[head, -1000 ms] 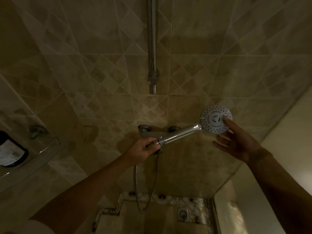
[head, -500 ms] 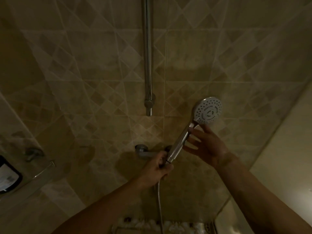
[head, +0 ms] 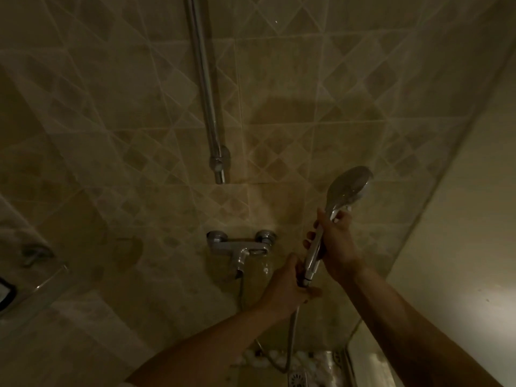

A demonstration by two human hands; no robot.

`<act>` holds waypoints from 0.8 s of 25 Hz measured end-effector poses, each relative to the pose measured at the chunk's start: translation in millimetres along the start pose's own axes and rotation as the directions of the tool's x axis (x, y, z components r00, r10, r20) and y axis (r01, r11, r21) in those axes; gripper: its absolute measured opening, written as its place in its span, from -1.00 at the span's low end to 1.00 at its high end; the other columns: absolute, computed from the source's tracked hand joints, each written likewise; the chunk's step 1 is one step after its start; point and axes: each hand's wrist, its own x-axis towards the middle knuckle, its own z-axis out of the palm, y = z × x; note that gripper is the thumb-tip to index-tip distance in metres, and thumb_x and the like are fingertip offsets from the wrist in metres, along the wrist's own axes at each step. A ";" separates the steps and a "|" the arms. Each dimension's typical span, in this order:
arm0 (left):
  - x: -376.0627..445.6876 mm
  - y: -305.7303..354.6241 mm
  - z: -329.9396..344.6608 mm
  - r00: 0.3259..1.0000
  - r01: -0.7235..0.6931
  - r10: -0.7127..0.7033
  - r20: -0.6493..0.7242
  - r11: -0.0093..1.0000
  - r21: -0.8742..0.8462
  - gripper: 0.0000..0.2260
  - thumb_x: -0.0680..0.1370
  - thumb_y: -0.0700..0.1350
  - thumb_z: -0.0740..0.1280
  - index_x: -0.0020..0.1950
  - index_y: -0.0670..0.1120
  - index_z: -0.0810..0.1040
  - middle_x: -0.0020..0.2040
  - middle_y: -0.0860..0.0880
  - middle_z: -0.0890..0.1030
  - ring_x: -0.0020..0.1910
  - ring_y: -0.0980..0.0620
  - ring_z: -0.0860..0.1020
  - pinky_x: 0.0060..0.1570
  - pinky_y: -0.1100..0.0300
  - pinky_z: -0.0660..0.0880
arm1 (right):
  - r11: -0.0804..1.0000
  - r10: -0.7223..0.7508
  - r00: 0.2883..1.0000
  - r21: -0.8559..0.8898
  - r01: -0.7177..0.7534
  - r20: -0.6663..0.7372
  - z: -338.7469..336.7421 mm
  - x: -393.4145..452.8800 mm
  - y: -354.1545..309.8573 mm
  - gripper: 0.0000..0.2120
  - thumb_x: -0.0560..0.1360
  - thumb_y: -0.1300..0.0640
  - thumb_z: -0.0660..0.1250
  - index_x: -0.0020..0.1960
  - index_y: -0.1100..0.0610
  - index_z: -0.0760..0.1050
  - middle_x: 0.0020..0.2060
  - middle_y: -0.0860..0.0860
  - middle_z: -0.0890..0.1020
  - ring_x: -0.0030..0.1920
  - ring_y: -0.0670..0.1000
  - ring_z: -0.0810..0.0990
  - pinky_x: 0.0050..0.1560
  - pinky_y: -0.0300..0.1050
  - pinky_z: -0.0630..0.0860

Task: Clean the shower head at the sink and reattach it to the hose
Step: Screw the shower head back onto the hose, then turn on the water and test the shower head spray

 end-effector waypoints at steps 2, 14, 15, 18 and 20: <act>-0.9 -7.8 11.9 1.000 0.016 -0.017 0.018 0.997 0.076 -0.56 0.30 0.05 0.55 -0.13 0.10 0.28 -0.20 0.08 0.54 -0.25 0.14 0.52 -0.21 0.15 0.52 | 1.000 -0.020 1.000 -0.020 0.020 0.020 -19.0 -2.3 6.5 -0.81 0.60 0.00 0.27 0.16 -0.02 0.31 -0.08 0.08 0.50 -0.16 0.08 0.57 -0.05 0.13 0.59; 4.0 -95.4 -99.2 0.907 0.284 -0.112 -0.406 0.875 0.392 -0.56 0.40 0.25 0.39 0.06 -0.02 0.40 0.08 -0.07 0.48 0.09 -0.12 0.49 0.02 -0.01 0.48 | 0.946 -0.050 0.989 -0.323 0.002 -0.141 -90.1 -13.3 40.5 -0.47 0.54 -0.34 0.12 -0.09 0.13 0.49 -0.34 0.11 0.49 -0.42 0.00 0.46 -0.38 -0.15 0.41; 4.4 -102.5 -107.5 0.918 0.284 -0.118 -0.379 0.863 0.419 -0.57 0.41 0.26 0.37 0.06 -0.04 0.44 0.09 -0.09 0.49 0.11 -0.13 0.49 0.05 -0.02 0.48 | 0.942 -0.035 0.983 -0.333 -0.028 -0.182 -90.0 -16.4 42.5 -0.43 0.52 -0.38 0.11 -0.10 0.14 0.50 -0.35 0.11 0.49 -0.41 0.02 0.45 -0.37 -0.14 0.41; 7.7 -127.3 -131.6 0.951 0.304 -0.231 -0.205 0.825 0.476 -0.49 0.33 0.45 0.20 -0.07 0.04 0.47 0.00 -0.03 0.56 0.01 -0.07 0.55 0.02 0.00 0.51 | 0.944 0.005 0.949 -0.313 -0.110 -0.317 -81.9 -24.1 52.0 -0.39 0.48 -0.41 0.16 -0.15 0.15 0.54 -0.37 0.12 0.50 -0.39 0.05 0.44 -0.34 -0.10 0.42; 16.4 -142.4 -143.8 0.966 0.250 -0.248 -0.068 0.846 0.471 -0.44 0.30 0.50 0.12 -0.06 0.06 0.47 -0.01 0.02 0.60 -0.01 -0.02 0.58 0.03 0.03 0.53 | 0.941 0.010 0.919 -0.306 -0.142 -0.395 -71.0 -30.8 61.2 -0.35 0.44 -0.45 0.19 -0.19 0.17 0.56 -0.39 0.11 0.50 -0.43 0.04 0.43 -0.35 -0.10 0.42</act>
